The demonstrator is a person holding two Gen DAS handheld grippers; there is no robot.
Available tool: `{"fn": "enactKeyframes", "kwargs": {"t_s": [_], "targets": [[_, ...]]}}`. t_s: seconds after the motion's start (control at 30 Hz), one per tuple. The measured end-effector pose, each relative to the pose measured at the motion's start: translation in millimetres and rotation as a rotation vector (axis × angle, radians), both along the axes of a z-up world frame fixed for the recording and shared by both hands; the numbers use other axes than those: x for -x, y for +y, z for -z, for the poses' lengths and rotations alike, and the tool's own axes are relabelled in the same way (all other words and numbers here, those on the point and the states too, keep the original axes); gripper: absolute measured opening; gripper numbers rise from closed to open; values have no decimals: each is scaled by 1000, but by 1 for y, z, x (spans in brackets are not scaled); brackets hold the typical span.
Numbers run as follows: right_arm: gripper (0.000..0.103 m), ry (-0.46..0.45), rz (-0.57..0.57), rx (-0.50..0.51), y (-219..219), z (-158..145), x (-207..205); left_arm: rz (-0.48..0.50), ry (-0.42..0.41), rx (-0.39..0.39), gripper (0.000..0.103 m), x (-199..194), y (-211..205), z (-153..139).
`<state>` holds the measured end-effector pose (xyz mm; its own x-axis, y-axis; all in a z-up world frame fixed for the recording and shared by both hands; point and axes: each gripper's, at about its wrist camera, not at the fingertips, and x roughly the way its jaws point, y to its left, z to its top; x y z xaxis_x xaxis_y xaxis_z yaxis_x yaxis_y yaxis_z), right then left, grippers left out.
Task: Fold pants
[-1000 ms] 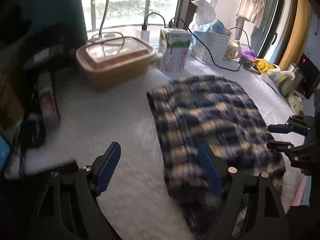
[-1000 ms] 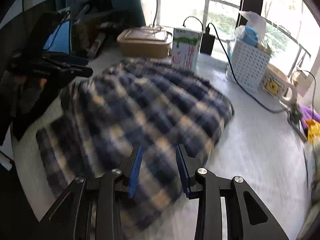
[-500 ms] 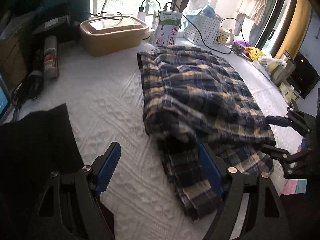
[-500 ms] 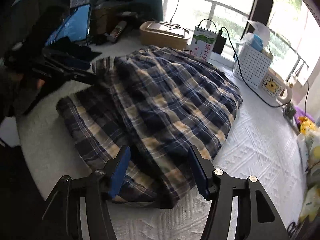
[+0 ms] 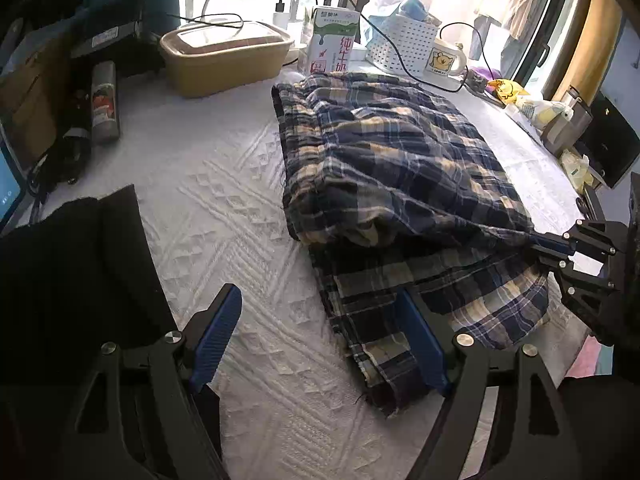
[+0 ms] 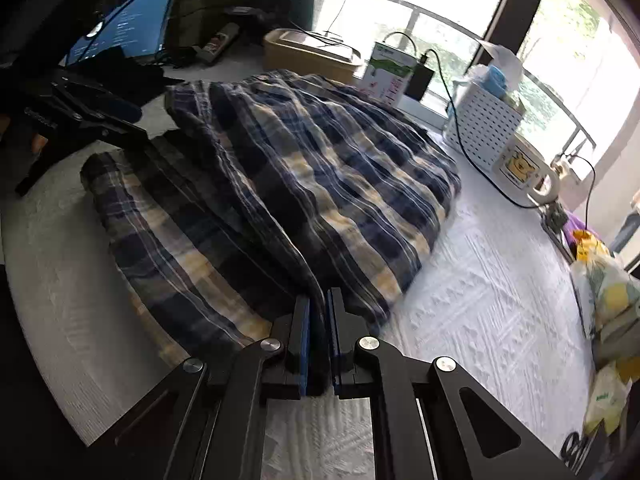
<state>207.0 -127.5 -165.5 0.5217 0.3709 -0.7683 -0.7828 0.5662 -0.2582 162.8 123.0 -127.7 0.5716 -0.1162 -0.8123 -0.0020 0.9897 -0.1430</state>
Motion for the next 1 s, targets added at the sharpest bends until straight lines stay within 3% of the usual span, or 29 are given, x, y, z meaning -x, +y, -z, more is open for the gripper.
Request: {"fn": "enactKeyframes", "kwargs": {"t_s": [0.23, 0.33, 0.43, 0.5, 0.57, 0.6, 1.0], "targets": [[9, 73, 23, -40, -21, -1, 2, 24, 6, -66, 80, 5, 6, -12], [9, 134, 39, -78, -37, -4, 2, -2, 1, -84, 80, 6, 18, -18], [16, 168, 46, -134, -52, -14, -1, -50, -22, -77, 80, -1, 33, -28], [29, 148, 62, -145, -56, -21, -5, -71, -52, -80, 80, -11, 39, -37], [62, 118, 85, -168, -58, -30, -12, -70, -77, -79, 80, -20, 39, -43], [68, 110, 98, -197, -60, -35, -19, -63, -89, -73, 80, -26, 39, -45], [70, 131, 217, -356, -45, -43, -106, 70, -83, -88, 80, -123, 7, -34]]}}
